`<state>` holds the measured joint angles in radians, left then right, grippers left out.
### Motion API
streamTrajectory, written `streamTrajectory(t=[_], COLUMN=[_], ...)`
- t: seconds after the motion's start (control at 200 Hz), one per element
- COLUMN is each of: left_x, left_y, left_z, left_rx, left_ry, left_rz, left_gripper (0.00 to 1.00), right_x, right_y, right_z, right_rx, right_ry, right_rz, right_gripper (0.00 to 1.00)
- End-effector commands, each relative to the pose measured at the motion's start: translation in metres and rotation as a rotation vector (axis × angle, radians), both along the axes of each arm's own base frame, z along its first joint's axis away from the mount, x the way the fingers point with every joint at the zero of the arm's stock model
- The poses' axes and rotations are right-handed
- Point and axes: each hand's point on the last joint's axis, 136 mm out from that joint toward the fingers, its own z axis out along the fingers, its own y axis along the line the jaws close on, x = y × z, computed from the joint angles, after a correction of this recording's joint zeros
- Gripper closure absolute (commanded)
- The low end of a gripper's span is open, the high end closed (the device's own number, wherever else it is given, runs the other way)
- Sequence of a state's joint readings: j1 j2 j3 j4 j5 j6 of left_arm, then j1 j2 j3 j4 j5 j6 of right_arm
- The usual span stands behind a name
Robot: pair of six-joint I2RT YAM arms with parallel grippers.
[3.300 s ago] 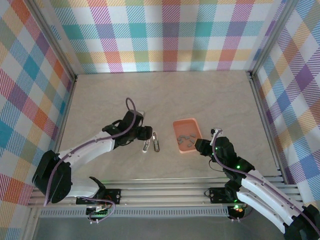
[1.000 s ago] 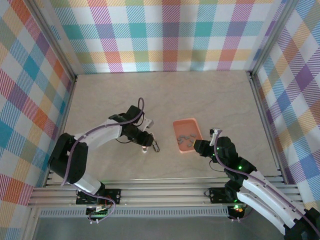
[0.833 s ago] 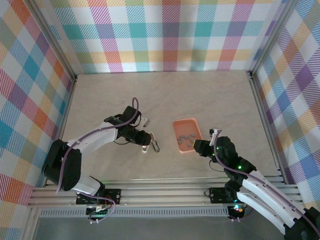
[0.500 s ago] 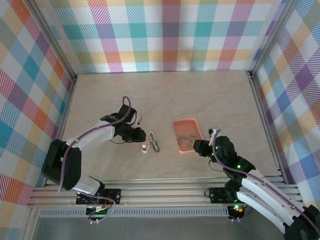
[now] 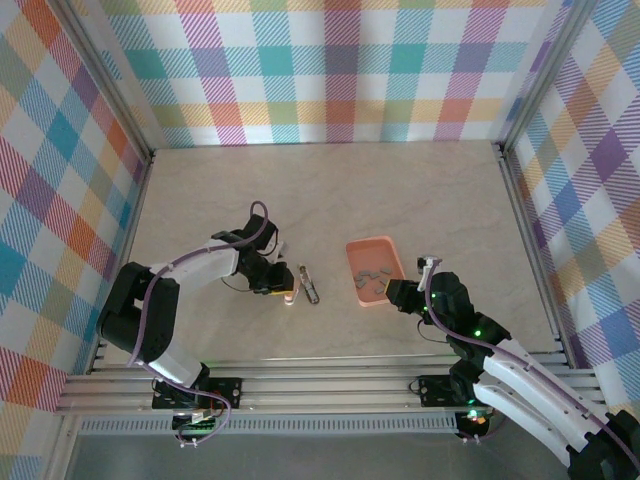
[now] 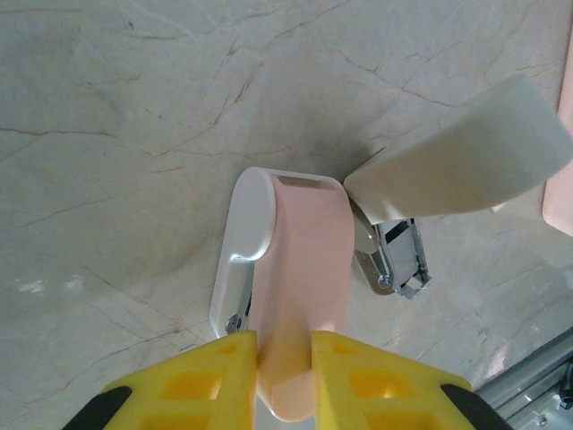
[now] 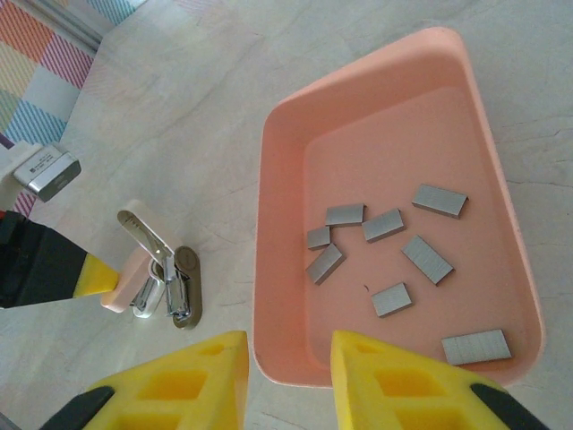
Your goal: Load the staples into the stapler
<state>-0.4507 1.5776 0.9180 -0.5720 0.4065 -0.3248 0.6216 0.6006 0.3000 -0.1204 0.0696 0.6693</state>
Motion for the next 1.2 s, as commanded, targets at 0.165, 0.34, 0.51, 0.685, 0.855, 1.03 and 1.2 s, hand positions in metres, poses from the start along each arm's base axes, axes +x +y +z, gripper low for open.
streamTrajectory(t=[0.165, 0.34, 0.51, 0.685, 0.855, 1.03, 1.2], left_x=[-0.025, -0.038, -0.041, -0.048, -0.057, -0.058, -0.034], left_y=[0.022, 0.032, 0.038, 0.049, 0.051, 0.048, 0.028], left_z=[-0.034, -0.057, -0.060, -0.064, -0.076, -0.074, -0.040], left_rx=[0.111, 0.195, 0.254, 0.326, 0.356, 0.386, 0.313], left_ry=[0.086, 0.122, 0.118, 0.111, 0.134, 0.125, 0.033], left_rz=[-0.016, -0.042, -0.055, -0.072, -0.082, -0.098, -0.073], left_gripper=[0.81, 0.82, 0.83, 0.83, 0.83, 0.83, 0.73], right_x=[0.003, 0.003, 0.002, 0.003, 0.002, 0.001, 0.000], right_y=[0.001, 0.000, 0.000, -0.001, -0.001, -0.004, -0.005], right_z=[0.008, 0.008, 0.007, 0.007, 0.007, 0.009, 0.009], right_rx=[0.017, 0.015, 0.014, 0.015, 0.016, 0.015, 0.014], right_ry=[-0.028, -0.028, -0.026, -0.030, -0.028, -0.036, -0.039], right_rz=[-0.004, -0.005, -0.007, -0.010, -0.009, -0.018, -0.020], right_gripper=[0.69, 0.69, 0.69, 0.69, 0.69, 0.69, 0.69])
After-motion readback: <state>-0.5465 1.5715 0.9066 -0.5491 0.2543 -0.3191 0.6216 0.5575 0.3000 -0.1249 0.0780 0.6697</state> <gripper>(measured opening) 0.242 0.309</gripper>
